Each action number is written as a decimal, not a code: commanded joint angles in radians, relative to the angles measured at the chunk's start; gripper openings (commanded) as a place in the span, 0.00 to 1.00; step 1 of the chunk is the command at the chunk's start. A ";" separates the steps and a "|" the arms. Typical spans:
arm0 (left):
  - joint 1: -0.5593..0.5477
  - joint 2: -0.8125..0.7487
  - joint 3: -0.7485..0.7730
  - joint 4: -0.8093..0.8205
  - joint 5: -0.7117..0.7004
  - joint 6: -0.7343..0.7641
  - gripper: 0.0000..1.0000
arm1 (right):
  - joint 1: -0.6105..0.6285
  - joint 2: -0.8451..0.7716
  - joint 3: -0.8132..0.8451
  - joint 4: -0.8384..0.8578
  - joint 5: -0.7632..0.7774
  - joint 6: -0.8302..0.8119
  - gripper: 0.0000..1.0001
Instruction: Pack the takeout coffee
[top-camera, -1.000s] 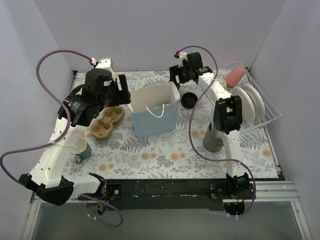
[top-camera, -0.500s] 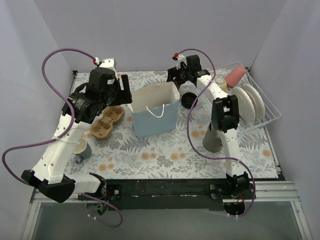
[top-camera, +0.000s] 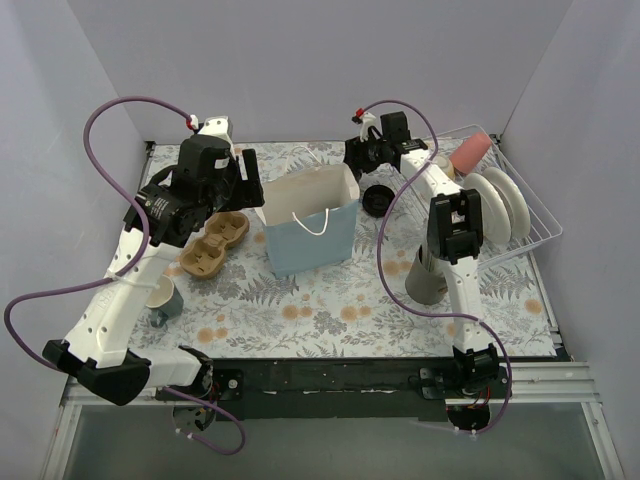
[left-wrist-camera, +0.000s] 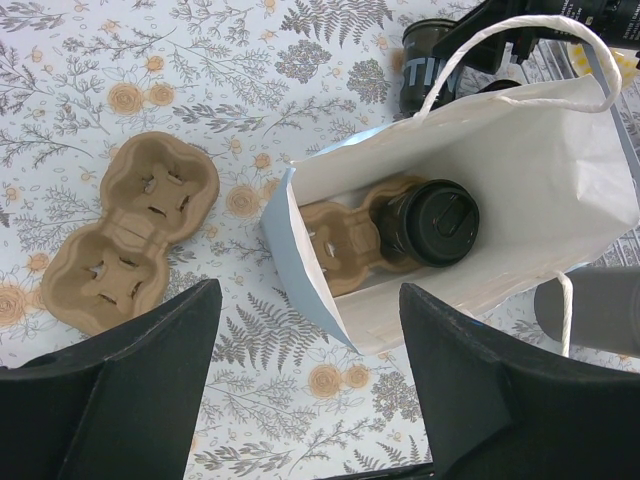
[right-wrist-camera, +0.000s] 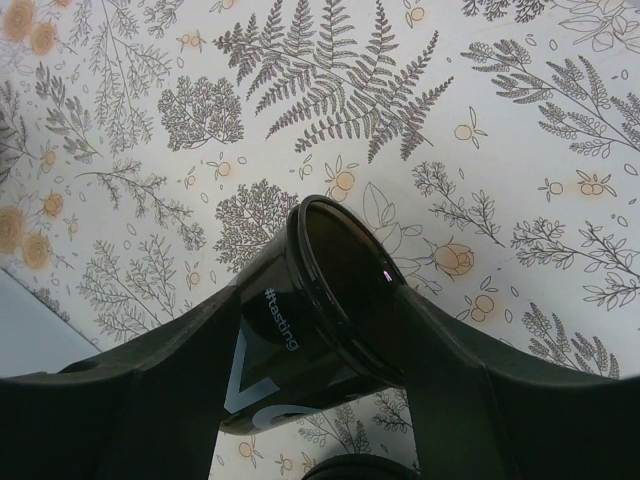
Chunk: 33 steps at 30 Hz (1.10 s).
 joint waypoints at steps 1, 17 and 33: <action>-0.003 -0.025 0.003 -0.011 -0.014 0.001 0.71 | -0.009 -0.073 -0.014 -0.014 -0.066 -0.013 0.67; -0.003 -0.042 0.004 -0.012 -0.024 0.001 0.70 | -0.012 -0.137 -0.048 0.040 -0.075 -0.042 0.27; -0.003 -0.056 -0.017 0.005 -0.043 0.010 0.70 | 0.024 -0.257 -0.126 0.138 0.167 -0.199 0.17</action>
